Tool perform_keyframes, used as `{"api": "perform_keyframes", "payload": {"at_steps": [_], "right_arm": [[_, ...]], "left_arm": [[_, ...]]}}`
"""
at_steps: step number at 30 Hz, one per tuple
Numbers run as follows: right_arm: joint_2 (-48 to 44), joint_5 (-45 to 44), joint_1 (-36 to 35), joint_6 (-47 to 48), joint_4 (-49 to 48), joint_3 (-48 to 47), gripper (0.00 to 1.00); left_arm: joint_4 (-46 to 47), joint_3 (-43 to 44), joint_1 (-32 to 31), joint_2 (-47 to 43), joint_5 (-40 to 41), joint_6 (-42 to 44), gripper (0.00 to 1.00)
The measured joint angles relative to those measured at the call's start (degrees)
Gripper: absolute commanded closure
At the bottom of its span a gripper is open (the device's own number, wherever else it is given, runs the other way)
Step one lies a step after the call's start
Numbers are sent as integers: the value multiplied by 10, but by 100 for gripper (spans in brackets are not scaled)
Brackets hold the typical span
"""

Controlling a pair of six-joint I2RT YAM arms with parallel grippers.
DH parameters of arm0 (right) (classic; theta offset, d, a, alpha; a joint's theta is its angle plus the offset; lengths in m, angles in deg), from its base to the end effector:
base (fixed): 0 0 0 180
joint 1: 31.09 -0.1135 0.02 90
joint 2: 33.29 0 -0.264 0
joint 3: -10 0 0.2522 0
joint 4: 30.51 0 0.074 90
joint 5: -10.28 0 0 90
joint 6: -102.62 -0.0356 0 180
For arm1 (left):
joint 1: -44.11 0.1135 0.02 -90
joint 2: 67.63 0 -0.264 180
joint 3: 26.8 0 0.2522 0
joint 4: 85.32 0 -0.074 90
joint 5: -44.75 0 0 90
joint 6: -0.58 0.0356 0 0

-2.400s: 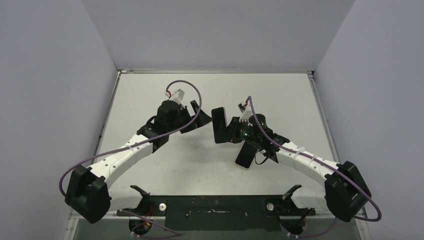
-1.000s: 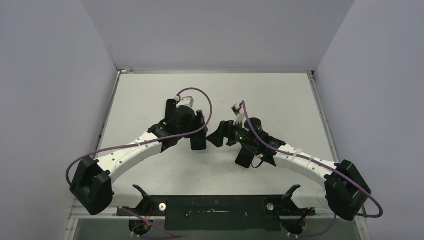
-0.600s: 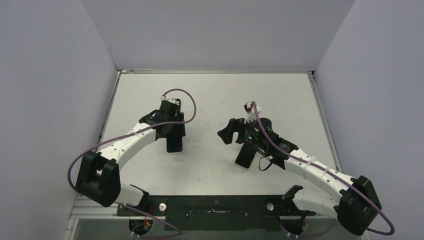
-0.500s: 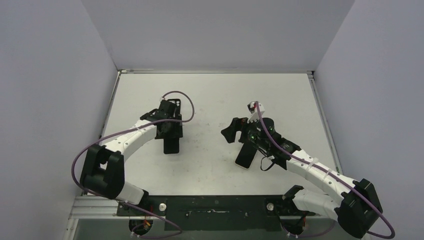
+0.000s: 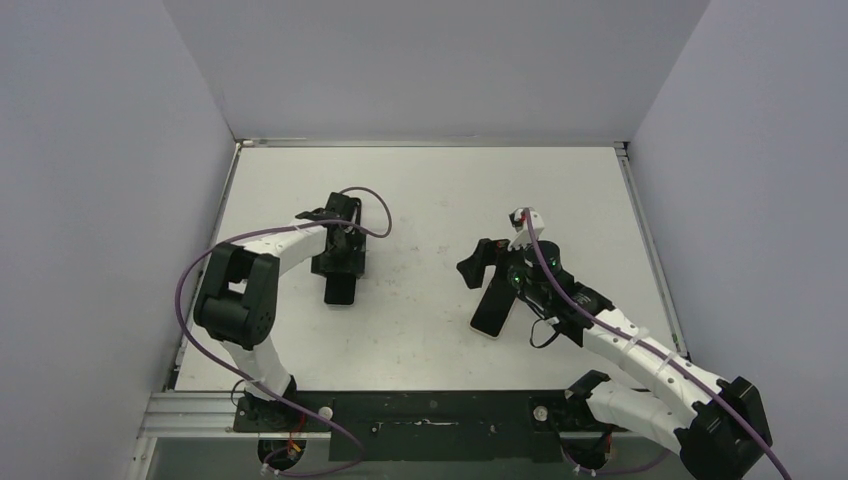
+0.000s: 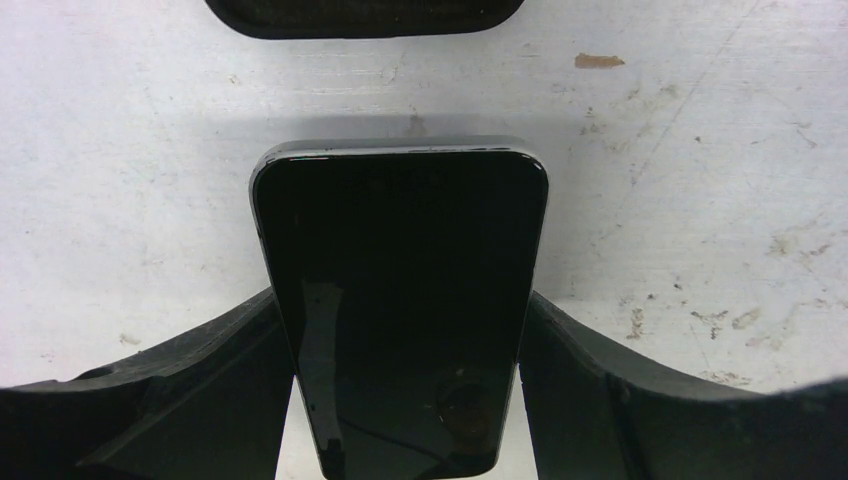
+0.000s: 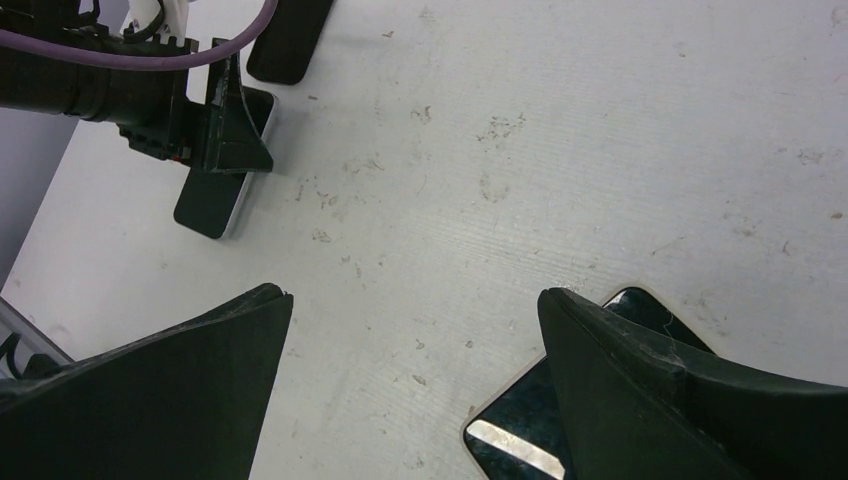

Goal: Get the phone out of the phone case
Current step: Place the phone at the center of the board.

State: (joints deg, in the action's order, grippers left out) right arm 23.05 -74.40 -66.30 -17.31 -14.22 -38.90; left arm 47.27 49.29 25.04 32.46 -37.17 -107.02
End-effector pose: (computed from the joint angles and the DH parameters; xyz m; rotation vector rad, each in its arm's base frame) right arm 0.1811 0.1318 0.2565 -0.1587 2.0732 0.8117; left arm 0.3149 -0.1036 0.1673 0.0035 2.7898 0.0434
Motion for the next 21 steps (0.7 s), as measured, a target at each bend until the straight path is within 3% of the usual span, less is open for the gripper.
{"api": "perform_keyframes", "payload": {"at_steps": [3,21], "right_arm": [[-7,-2,2,2,9,5,0],[-9,-7,7,8,15,5,0]], "left_arm": [[-2,7,3,17,-6,3,66],[-1,31,17,38,-11,0,27]]}}
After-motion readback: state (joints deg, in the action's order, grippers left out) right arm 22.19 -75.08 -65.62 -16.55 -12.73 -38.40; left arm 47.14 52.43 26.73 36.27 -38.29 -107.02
